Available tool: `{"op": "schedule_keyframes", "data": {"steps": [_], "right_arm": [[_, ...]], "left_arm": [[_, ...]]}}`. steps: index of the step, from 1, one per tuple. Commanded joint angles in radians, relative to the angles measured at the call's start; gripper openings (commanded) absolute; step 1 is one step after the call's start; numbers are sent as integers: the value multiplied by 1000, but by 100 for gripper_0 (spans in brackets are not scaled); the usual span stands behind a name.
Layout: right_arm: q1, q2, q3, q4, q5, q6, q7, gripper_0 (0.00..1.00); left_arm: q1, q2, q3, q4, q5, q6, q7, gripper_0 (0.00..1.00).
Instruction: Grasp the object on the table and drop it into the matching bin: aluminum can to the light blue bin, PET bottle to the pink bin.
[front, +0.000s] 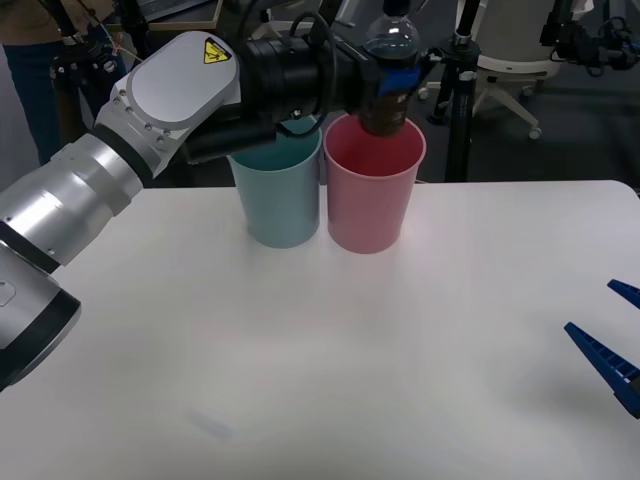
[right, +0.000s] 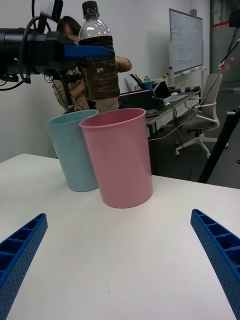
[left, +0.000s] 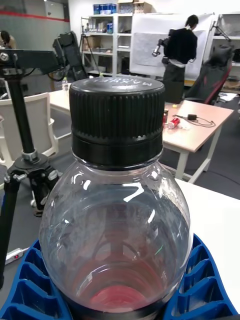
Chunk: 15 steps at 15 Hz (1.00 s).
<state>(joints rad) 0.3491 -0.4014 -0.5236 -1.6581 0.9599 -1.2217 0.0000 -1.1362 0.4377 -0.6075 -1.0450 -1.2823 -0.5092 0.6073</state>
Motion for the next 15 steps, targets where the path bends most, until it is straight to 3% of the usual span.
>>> {"op": "schedule_keyframes", "data": {"steps": [1, 3, 5, 7, 15], "right_arm": [[0, 0, 0, 0, 0, 0, 0, 100], [0, 0, 0, 0, 0, 0, 0, 100], [0, 0, 0, 0, 0, 0, 0, 100], [0, 0, 0, 0, 0, 0, 0, 100], [0, 0, 0, 0, 0, 0, 0, 100]], "left_arm": [[-2, -4, 0, 7, 1, 3, 2, 5], [0, -4, 0, 7, 15, 3, 5, 6], [-2, -4, 0, 5, 26, 3, -1, 42], [-2, -4, 0, 0, 26, 3, -11, 100], [0, -2, -1, -6, 72, 3, -119, 100]]}}
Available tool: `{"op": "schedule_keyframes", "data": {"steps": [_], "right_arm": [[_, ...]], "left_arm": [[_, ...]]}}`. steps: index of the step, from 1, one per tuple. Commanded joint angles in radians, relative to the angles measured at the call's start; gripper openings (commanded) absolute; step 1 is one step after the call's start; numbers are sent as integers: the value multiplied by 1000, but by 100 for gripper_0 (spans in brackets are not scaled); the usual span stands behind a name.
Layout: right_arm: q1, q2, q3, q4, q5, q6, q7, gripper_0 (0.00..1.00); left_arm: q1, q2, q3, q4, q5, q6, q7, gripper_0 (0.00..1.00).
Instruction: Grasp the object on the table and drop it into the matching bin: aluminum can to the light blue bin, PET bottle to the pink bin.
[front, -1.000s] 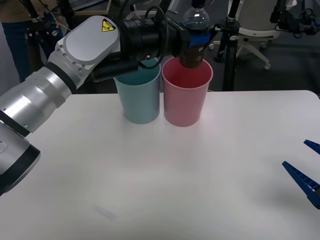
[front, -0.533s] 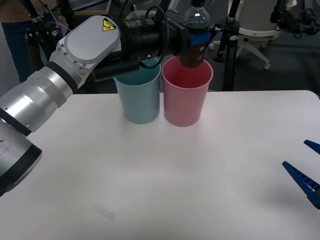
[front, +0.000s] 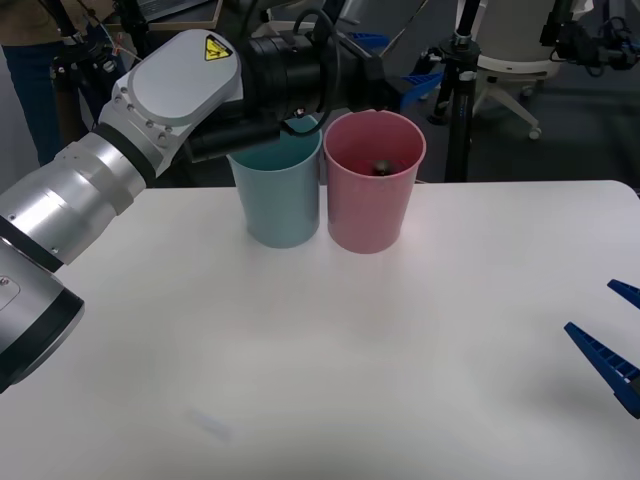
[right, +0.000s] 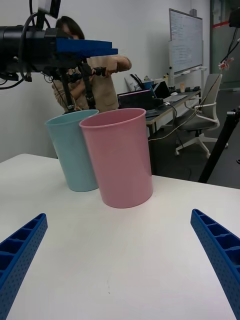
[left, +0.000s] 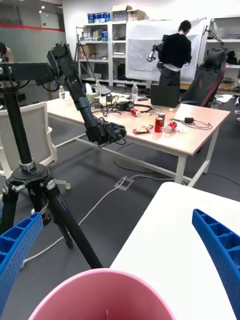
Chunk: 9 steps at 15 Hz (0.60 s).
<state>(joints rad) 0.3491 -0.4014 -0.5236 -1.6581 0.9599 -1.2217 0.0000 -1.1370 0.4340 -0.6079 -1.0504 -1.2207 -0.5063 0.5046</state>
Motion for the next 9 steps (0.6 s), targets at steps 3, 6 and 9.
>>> {"op": "schedule_keyframes", "data": {"steps": [3, 6, 9], "right_arm": [[0, 0, 0, 0, 0, 0, 0, 100], [0, 0, 0, 0, 0, 0, 0, 100], [0, 0, 0, 0, 0, 0, 0, 100]], "left_arm": [[0, 8, 0, 0, 20, 0, -17, 100], [0, 14, -1, 0, 30, -9, -17, 100], [3, 46, -1, 0, 86, -80, -35, 100]]}}
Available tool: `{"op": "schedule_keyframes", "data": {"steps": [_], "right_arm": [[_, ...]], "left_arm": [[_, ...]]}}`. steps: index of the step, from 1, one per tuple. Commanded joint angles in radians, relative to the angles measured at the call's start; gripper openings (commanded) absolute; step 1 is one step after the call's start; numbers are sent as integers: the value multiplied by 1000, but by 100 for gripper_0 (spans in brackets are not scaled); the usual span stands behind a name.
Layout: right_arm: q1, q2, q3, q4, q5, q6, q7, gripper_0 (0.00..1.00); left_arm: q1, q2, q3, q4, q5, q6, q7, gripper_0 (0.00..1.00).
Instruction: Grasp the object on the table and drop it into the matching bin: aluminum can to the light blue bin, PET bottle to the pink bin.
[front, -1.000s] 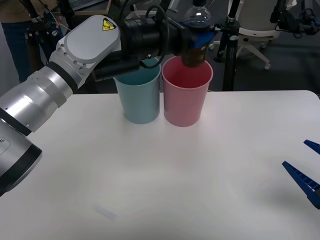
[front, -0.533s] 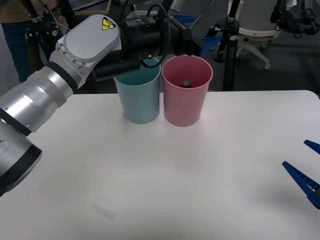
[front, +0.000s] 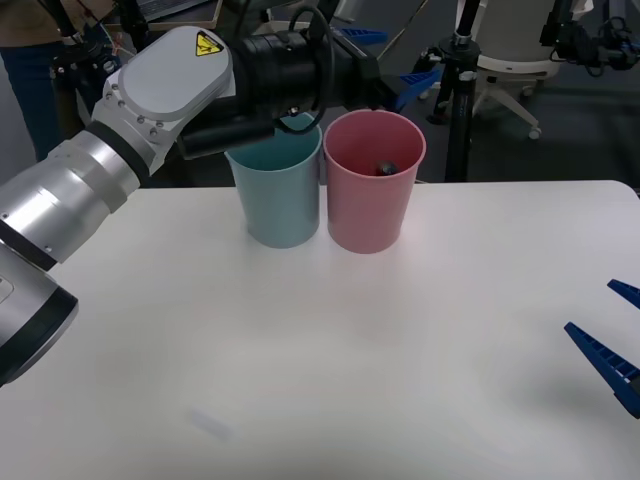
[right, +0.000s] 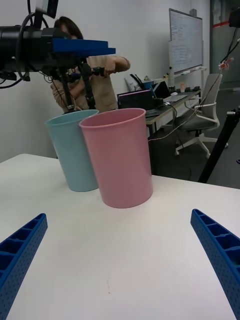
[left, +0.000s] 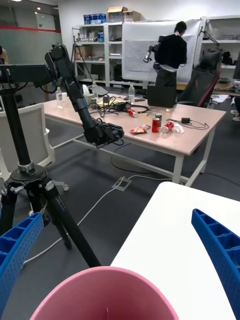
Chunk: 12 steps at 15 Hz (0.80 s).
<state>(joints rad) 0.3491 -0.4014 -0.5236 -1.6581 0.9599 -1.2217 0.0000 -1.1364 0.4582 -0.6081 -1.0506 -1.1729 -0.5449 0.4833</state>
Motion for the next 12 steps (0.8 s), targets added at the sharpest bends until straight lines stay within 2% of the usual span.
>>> {"op": "schedule_keyframes", "data": {"steps": [1, 8, 12], "right_arm": [[0, 0, 0, 0, 0, 0, 0, 100], [0, 0, 0, 0, 0, 0, 0, 100], [0, 0, 0, 0, 0, 0, 0, 100]], "left_arm": [[7, 33, -1, -8, 47, -47, -20, 100], [124, 208, -1, -226, 159, -49, -52, 100], [219, 352, -1, -379, 266, -49, -78, 100]]}}
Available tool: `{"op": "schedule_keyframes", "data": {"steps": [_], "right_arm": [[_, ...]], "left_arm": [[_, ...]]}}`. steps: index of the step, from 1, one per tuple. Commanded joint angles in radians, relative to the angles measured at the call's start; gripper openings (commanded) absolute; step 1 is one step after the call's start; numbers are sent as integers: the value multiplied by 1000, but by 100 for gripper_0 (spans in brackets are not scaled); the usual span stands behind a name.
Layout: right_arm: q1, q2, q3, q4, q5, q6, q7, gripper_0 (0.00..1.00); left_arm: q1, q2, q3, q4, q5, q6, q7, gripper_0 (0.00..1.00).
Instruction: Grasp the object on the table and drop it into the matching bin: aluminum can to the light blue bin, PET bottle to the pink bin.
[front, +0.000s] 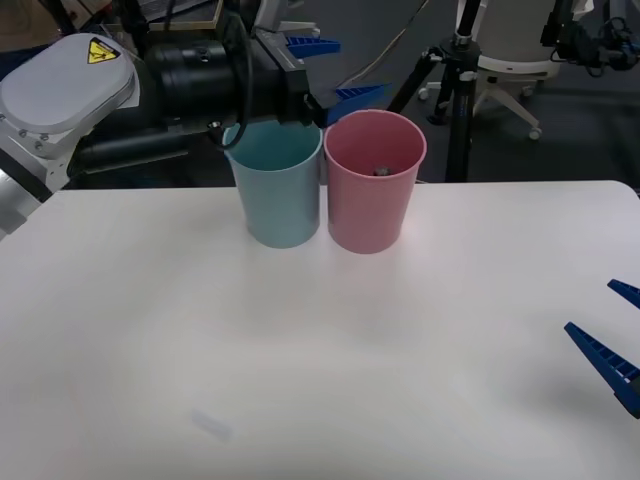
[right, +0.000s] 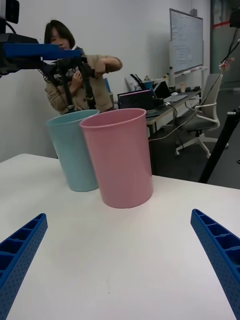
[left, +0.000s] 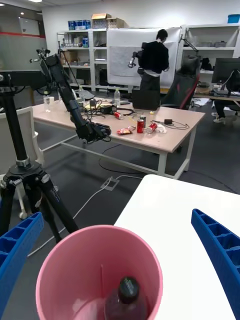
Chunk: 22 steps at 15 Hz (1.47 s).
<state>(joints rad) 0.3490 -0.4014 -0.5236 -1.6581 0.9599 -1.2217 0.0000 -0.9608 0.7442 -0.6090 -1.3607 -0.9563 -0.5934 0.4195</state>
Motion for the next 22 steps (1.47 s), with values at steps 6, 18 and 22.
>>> {"op": "schedule_keyframes", "data": {"steps": [6, 18, 22], "right_arm": [[0, 0, 0, 0, 0, 0, 0, 100], [0, 0, 0, 0, 0, 0, 0, 100], [0, 0, 0, 0, 0, 0, 0, 100]], "left_arm": [[217, 236, 64, -248, 176, 3, -123, 100], [764, 311, 511, -468, 116, -123, -165, 100], [921, 282, 627, -469, 117, -160, -220, 100]]}}
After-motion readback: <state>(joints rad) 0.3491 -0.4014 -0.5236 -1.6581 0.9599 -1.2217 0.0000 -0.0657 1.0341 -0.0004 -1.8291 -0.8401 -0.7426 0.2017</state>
